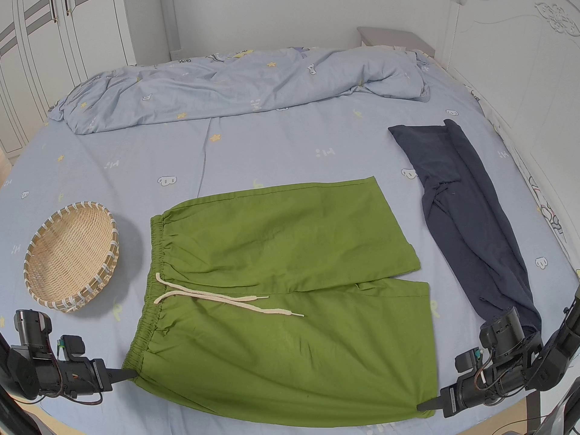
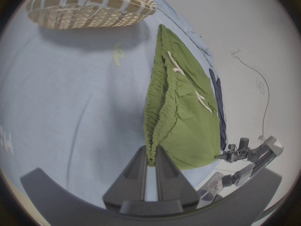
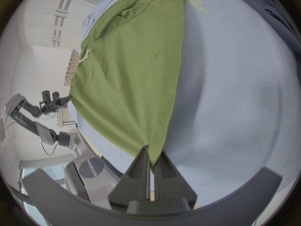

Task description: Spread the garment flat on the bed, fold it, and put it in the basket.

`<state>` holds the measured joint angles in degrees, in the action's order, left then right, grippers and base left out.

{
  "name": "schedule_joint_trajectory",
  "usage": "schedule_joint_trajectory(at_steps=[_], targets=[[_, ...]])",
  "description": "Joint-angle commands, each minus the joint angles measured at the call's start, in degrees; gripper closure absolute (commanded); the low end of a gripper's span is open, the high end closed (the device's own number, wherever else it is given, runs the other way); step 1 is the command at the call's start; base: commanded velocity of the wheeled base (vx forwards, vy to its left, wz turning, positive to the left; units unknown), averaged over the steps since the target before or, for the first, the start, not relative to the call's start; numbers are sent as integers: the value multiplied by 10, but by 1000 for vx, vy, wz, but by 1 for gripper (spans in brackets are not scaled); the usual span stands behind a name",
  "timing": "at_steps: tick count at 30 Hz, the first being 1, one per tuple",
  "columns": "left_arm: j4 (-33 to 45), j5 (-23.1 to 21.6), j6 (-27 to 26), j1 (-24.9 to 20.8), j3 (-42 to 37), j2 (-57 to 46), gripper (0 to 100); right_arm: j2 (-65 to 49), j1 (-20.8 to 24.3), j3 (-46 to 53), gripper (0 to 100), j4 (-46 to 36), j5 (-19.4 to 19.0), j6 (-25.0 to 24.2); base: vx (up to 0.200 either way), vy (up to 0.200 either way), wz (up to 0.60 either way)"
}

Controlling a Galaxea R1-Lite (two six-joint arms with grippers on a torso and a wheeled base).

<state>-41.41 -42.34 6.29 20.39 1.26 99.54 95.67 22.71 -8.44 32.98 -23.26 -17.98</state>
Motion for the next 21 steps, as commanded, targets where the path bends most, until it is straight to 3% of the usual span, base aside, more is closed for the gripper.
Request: schedule_joint_trajectory(at_steps=[1, 6, 10, 12, 15, 17, 19, 21], targets=[[3, 0, -42, 14, -13, 4, 100, -32, 10, 36, 100, -5, 0, 33, 0, 0, 0], [-1, -2, -41, 22, -13, -8, 100, -41, 30, 32, 100, -5, 8, 33, 0, 0, 0], [-1, -12, -34, 21, 1, -73, 100, -93, 29, -9, 100, -10, 67, 35, 0, 0, 0], [-1, -10, 8, 3, 24, -107, 100, -118, 27, -60, 100, -35, 84, 34, 0, 0, 0], [4, 9, 138, -54, 81, -144, 100, -141, 20, -156, 100, -126, 86, 35, 0, 0, 0], [7, 12, 196, -72, 118, -159, 100, -145, 10, -231, 100, -189, 87, 38, 0, 0, 0], [14, 12, 206, -79, 149, -158, 100, -147, 8, -309, 100, -237, 95, 38, 0, 0, 0], [16, 12, 207, -79, 153, -157, 100, -146, 8, -320, 100, -243, 97, 38, 0, 0, 0]])
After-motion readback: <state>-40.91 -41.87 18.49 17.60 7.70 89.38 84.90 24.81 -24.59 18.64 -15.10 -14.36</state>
